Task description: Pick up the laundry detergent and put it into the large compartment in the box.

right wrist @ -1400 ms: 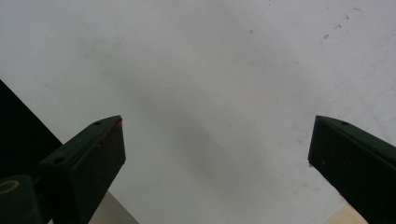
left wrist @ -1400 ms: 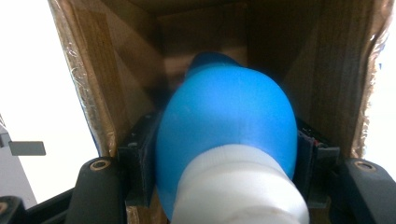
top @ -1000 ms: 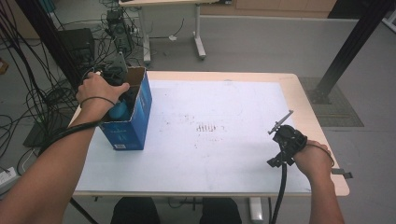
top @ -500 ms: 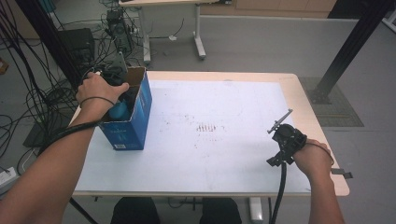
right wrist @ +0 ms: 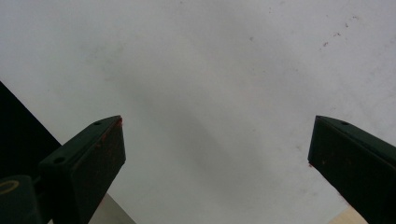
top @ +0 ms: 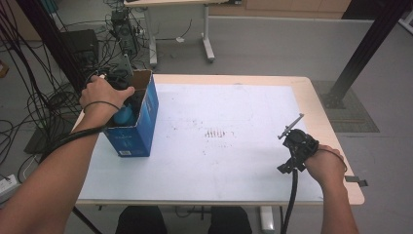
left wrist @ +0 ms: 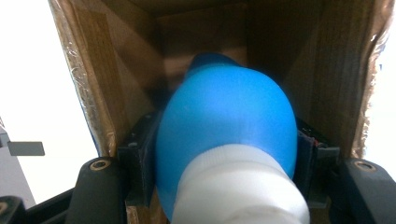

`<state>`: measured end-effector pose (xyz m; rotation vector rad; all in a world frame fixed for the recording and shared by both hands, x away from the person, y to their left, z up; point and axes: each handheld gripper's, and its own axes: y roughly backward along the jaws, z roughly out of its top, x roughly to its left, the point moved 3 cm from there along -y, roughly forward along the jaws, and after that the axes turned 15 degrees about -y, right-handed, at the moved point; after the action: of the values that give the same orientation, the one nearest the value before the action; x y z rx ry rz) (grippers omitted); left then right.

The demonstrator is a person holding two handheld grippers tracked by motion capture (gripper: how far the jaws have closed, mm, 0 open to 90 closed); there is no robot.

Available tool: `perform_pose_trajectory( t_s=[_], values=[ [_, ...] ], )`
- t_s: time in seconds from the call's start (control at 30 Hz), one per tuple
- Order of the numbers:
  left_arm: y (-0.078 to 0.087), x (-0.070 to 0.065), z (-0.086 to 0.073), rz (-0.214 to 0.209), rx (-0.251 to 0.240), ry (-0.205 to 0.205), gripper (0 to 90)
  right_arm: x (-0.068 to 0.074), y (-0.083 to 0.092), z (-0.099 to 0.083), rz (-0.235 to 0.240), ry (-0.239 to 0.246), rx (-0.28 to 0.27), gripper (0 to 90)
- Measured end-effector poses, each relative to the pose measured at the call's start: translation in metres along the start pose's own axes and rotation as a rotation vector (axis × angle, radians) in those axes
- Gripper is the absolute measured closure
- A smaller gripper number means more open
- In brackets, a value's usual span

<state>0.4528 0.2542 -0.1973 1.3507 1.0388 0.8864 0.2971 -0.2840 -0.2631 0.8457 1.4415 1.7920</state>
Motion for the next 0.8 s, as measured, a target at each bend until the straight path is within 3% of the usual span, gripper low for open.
perform_pose_trajectory(
  t_s=[0.8],
  values=[
    [0.0001, -0.001, 0.0007, -0.001, 0.005, -0.001, 37.0, 0.0, -0.0008, 0.001, 0.005, 0.002, -0.003, 3.9]
  ],
)
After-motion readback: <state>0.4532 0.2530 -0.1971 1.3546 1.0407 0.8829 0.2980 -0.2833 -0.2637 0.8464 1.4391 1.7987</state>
